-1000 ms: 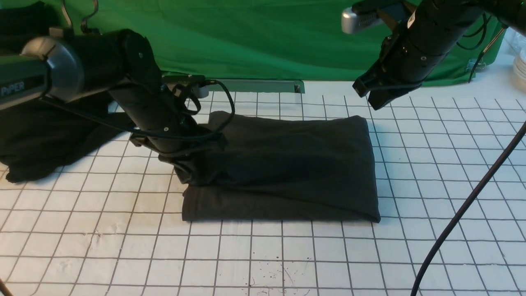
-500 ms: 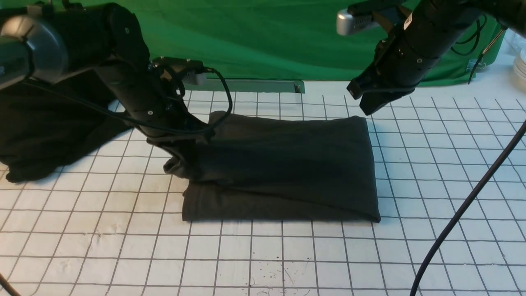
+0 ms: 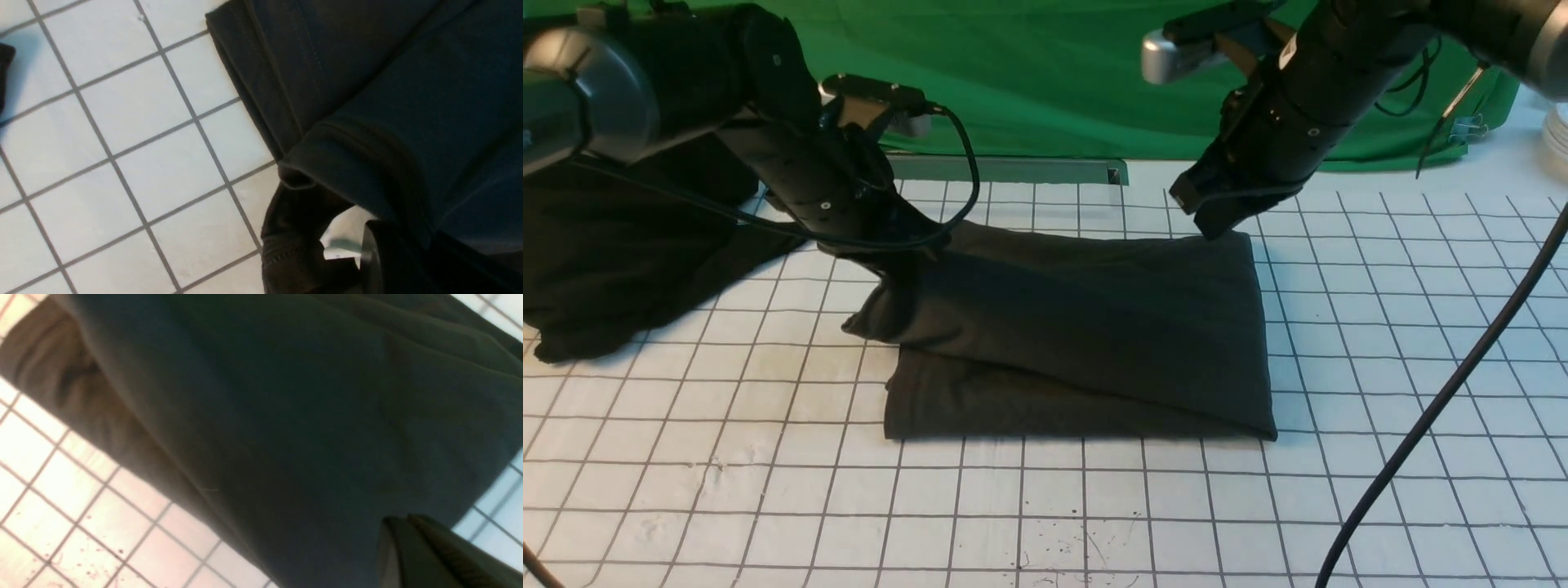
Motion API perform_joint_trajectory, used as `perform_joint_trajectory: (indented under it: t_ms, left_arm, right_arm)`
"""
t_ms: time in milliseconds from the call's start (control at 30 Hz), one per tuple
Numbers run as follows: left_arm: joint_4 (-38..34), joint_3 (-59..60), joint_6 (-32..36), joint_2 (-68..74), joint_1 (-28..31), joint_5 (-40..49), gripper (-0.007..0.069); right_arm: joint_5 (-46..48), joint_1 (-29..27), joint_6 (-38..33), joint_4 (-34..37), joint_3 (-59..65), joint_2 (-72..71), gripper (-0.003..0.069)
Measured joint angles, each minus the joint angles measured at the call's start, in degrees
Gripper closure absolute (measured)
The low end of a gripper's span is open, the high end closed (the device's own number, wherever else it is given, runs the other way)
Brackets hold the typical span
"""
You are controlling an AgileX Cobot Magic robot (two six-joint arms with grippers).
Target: Fold a long-sleeved shirt over a white checkered tablecloth.
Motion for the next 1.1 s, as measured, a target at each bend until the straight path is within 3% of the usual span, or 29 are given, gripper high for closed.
perform_joint_trajectory:
  t_ms: [233, 267, 367, 533, 600, 700, 800, 867, 1000, 1100]
  left_arm:
    - [4.2, -0.3, -2.29, 0.0, 0.0, 4.7, 0.0363]
    - [7.24, -1.34, -5.38, 0.0, 0.0, 5.99, 0.029]
    - [12.73, -4.74, -10.68, 0.0, 0.0, 8.81, 0.0198]
    - [14.61, -10.14, -13.18, 0.0, 0.11, 13.12, 0.0155]
    - [12.47, -11.79, -13.32, 0.0, 0.11, 14.81, 0.0169]
    - [3.57, -12.62, -11.78, 0.0, 0.11, 15.58, 0.0247]
    - [-10.03, -12.62, -6.88, 0.58, -1.3, 12.96, 0.0507]
    - [-12.4, -12.62, -6.65, 1.32, -1.99, 11.05, 0.0576]
    - [-14.47, -12.62, -6.82, 5.11, -2.7, 8.15, 0.0621]
    - [-11.38, -12.56, -9.27, 9.74, -2.2, 9.28, 0.0624]
  right_arm:
    - [-0.91, 1.7, -0.57, 0.12, 0.0, 0.0, 0.0661]
    - [-0.91, 1.7, -0.71, 0.12, 0.0, 0.0, 0.0661]
    - [-0.91, 1.7, -0.84, -0.01, 0.0, 0.0, 0.0661]
    - [-0.91, 1.7, -0.96, -0.07, 0.0, 0.0, 0.0661]
    - [-0.99, 1.7, -1.01, -0.32, 0.0, 0.0, 0.0661]
    - [-1.66, 1.58, 0.71, -1.99, 0.0, 0.0, 0.0661]
    - [-2.38, 0.37, 4.58, -4.16, 0.0, 0.26, 0.0666]
    - [-1.85, -0.36, 5.81, -4.55, 0.0, 0.92, 0.0666]
    - [0.74, -1.04, 6.48, -5.01, 0.0, 4.13, 0.0666]
    - [1.86, -1.09, 6.59, -3.1, 0.0, 7.89, 0.0666]
